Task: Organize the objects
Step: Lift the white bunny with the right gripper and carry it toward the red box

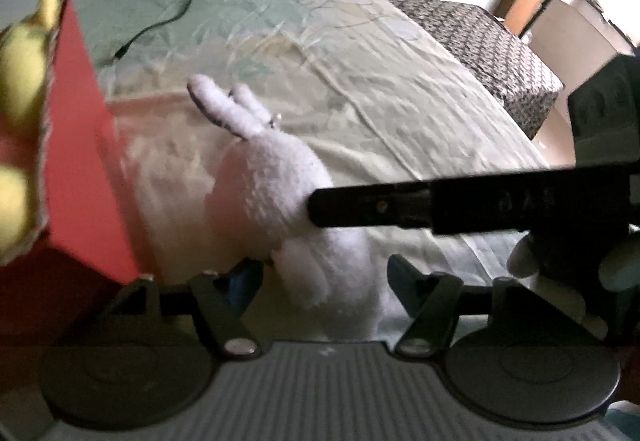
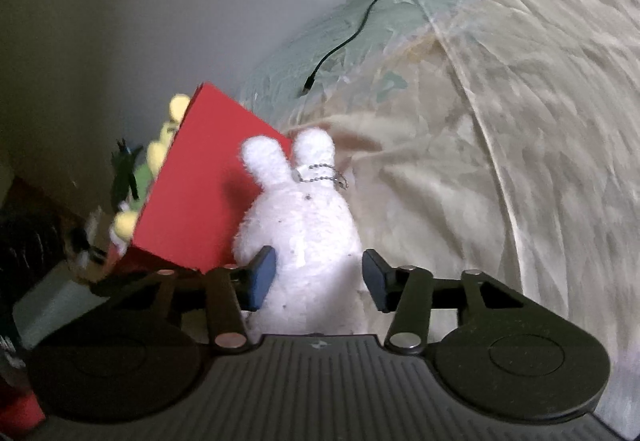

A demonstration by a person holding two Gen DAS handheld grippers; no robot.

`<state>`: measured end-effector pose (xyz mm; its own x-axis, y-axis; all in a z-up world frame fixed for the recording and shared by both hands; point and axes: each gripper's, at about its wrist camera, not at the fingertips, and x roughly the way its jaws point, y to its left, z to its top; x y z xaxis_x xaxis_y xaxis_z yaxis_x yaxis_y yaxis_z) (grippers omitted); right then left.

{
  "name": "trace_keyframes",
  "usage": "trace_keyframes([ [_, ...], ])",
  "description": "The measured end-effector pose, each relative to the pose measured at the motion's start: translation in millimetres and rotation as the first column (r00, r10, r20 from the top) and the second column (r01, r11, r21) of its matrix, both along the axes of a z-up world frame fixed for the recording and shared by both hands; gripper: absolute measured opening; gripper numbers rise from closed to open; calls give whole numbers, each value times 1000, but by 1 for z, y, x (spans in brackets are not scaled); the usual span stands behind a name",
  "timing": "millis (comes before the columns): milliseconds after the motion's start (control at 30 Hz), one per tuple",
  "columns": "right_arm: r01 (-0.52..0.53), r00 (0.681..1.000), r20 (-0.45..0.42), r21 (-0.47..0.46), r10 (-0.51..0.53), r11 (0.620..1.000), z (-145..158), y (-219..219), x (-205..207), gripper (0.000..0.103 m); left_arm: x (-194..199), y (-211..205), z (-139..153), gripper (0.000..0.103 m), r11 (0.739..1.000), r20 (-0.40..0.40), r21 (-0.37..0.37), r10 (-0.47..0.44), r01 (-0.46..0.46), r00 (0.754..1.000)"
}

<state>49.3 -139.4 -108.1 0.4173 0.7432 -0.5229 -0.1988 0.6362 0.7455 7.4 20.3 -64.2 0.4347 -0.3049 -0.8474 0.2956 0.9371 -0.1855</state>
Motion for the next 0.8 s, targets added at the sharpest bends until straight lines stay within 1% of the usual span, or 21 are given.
trace_keyframes([
  [100,41,999,-23,28,-40,999,-1,-13,-1,46,-1,-13,3,70,999,13,2,-49,49,999],
  [200,79,996,-34,35,-78,996,-2,-27,-5,44,-2,-30,4,70,995,24,17,-101,101,995],
  [300,114,993,-38,36,-113,993,-2,-39,-10,44,-2,-46,5,70,989,54,52,-144,141,988],
  [367,142,989,-49,50,-140,989,-2,-49,-13,44,1,-54,7,70,986,68,62,-159,155,985],
  [533,208,977,-68,54,-204,977,-3,-71,-22,44,10,-66,14,71,982,82,34,-187,185,979],
  [700,253,965,-81,35,-250,967,-5,-92,-32,44,7,-84,13,73,973,95,31,-232,230,968],
  [800,274,959,-84,26,-271,961,-7,-100,-37,44,5,-89,12,73,966,77,6,-256,257,963],
])
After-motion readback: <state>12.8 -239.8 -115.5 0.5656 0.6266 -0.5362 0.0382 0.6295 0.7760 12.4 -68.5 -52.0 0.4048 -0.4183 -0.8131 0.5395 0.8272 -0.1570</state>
